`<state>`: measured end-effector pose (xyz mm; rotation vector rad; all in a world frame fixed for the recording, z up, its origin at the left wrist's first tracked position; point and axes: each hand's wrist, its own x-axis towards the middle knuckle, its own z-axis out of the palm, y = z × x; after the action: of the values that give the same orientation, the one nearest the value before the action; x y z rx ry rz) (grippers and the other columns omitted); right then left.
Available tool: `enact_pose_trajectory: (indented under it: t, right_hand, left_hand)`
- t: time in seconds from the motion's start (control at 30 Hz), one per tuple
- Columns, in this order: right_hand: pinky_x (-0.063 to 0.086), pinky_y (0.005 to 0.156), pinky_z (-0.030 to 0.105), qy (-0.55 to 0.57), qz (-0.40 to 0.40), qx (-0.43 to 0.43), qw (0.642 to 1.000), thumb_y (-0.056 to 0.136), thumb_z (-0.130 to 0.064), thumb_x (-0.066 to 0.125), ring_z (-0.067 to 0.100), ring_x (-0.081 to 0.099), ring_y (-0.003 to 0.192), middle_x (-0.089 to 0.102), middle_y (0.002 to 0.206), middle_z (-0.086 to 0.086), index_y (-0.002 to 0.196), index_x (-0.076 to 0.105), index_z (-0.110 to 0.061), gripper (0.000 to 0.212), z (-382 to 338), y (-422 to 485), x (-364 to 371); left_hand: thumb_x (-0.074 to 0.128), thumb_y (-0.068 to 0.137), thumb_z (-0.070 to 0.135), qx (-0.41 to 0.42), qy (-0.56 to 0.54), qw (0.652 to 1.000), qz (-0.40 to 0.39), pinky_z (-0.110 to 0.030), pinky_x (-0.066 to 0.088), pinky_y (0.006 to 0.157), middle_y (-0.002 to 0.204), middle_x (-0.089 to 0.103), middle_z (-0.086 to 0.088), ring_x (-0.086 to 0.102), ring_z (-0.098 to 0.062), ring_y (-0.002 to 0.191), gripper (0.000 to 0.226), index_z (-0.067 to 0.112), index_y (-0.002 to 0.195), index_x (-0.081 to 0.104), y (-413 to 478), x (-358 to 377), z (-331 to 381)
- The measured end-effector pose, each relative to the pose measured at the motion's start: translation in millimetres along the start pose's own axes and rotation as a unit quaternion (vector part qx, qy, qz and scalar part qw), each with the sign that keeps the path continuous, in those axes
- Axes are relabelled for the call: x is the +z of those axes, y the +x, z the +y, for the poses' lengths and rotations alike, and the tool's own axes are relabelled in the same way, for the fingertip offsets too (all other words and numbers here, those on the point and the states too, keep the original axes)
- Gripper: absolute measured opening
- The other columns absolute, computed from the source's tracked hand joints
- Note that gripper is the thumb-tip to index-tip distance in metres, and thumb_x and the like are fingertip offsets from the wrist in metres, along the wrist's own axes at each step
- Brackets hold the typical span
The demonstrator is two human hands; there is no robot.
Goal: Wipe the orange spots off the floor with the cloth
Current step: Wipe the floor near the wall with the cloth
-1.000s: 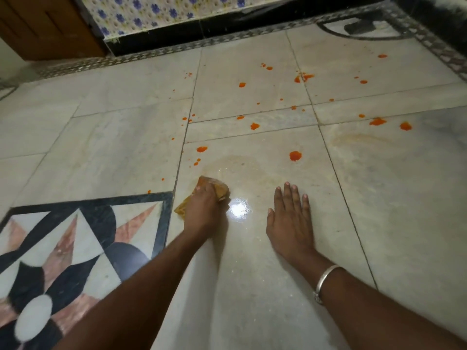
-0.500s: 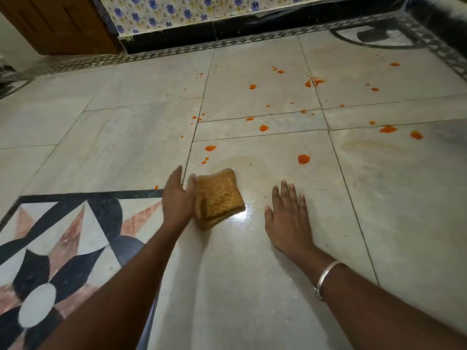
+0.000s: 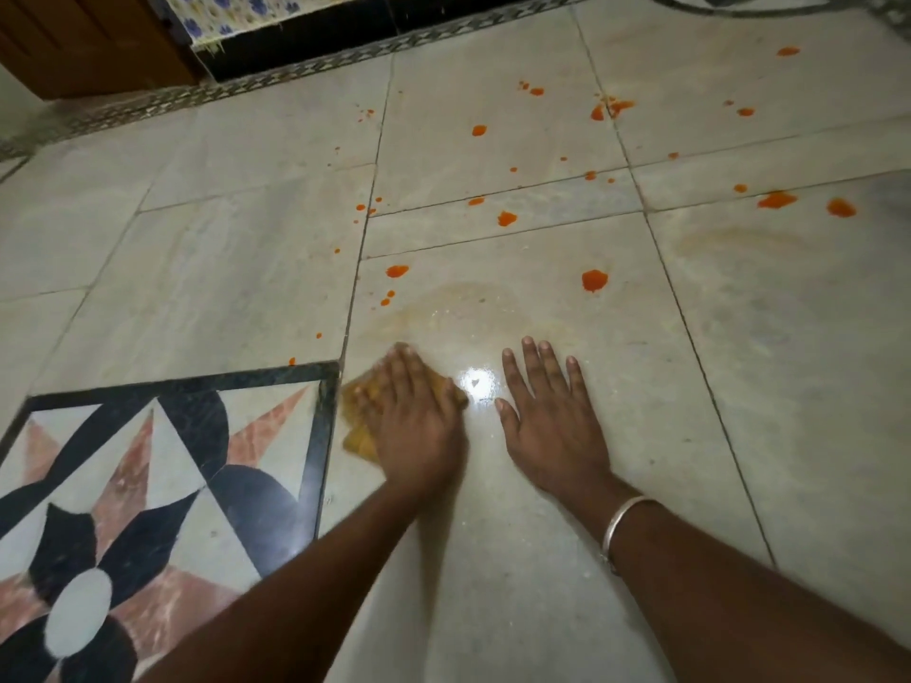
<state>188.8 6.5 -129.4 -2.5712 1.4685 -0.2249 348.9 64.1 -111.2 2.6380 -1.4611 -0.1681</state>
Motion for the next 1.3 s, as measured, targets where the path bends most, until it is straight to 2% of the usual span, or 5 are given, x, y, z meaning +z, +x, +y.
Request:
enact_pose_trajectory:
  t: [0.17, 0.37, 0.87, 1.1, 1.3]
  right_hand:
    - [0.015, 0.127, 0.053, -0.011, 0.004, -0.009, 1.000, 0.104, -0.043, 0.025, 0.029, 0.021, 0.156, 0.023, 0.169, 0.013, 0.162, 0.024, -0.015, 0.064, 0.4, -1.0, -1.3]
    - [0.018, 0.126, 0.054, 0.003, 0.010, 0.004, 1.000, 0.103, -0.043, 0.024, 0.031, 0.027, 0.154, 0.029, 0.166, 0.014, 0.160, 0.031, -0.013, 0.065, -1.5, -3.6, -3.1]
    - [-0.001, 0.128, 0.047, 0.020, -0.104, 0.057, 0.993, 0.108, -0.041, 0.018, 0.029, -0.004, 0.159, -0.005, 0.172, 0.013, 0.164, 0.002, -0.014, 0.064, -27.5, -3.3, -28.6]
    - [-0.003, 0.128, 0.044, 0.028, -0.129, -0.014, 0.991, 0.110, -0.036, 0.021, 0.028, -0.006, 0.159, -0.004, 0.172, 0.013, 0.164, 0.005, -0.012, 0.061, -86.9, -29.0, -49.1]
    - [-0.003, 0.128, 0.044, 0.033, -0.112, -0.048, 0.992, 0.110, -0.037, 0.021, 0.027, -0.008, 0.159, -0.006, 0.172, 0.011, 0.164, 0.004, -0.014, 0.061, -106.0, -19.1, -73.5]
  left_hand:
    - [0.005, 0.104, 0.057, 0.184, 0.022, 0.983, -0.011, -0.051, -0.004, 0.128, 0.174, 0.001, 0.001, -0.003, -0.019, 0.161, 0.072, 0.022, 0.167, 0.007, 51.6, -12.8, -3.0]
    - [0.005, 0.106, 0.054, -0.055, -0.009, 0.998, 0.015, -0.056, -0.006, 0.127, 0.174, -0.006, -0.005, -0.008, -0.024, 0.161, 0.070, 0.018, 0.166, -0.005, 9.7, -8.5, -45.4]
    - [0.019, 0.095, 0.078, -0.004, -0.037, 0.997, -0.071, -0.055, -0.024, 0.122, 0.166, -0.034, -0.007, -0.031, -0.028, 0.154, 0.101, 0.015, 0.161, -0.025, -63.1, -27.8, -70.8]
    - [0.062, 0.100, 0.023, 0.049, 0.048, 0.998, 0.012, -0.041, 0.055, 0.091, 0.117, 0.065, -0.010, 0.067, -0.032, 0.107, 0.028, 0.006, 0.123, 0.060, -62.2, -73.7, -68.5]
    - [0.065, 0.093, 0.021, -0.089, -0.373, 0.922, -0.056, -0.017, 0.048, 0.057, 0.089, 0.068, -0.004, 0.065, -0.017, 0.080, 0.016, 0.009, 0.103, 0.069, -38.4, -141.5, -97.4]
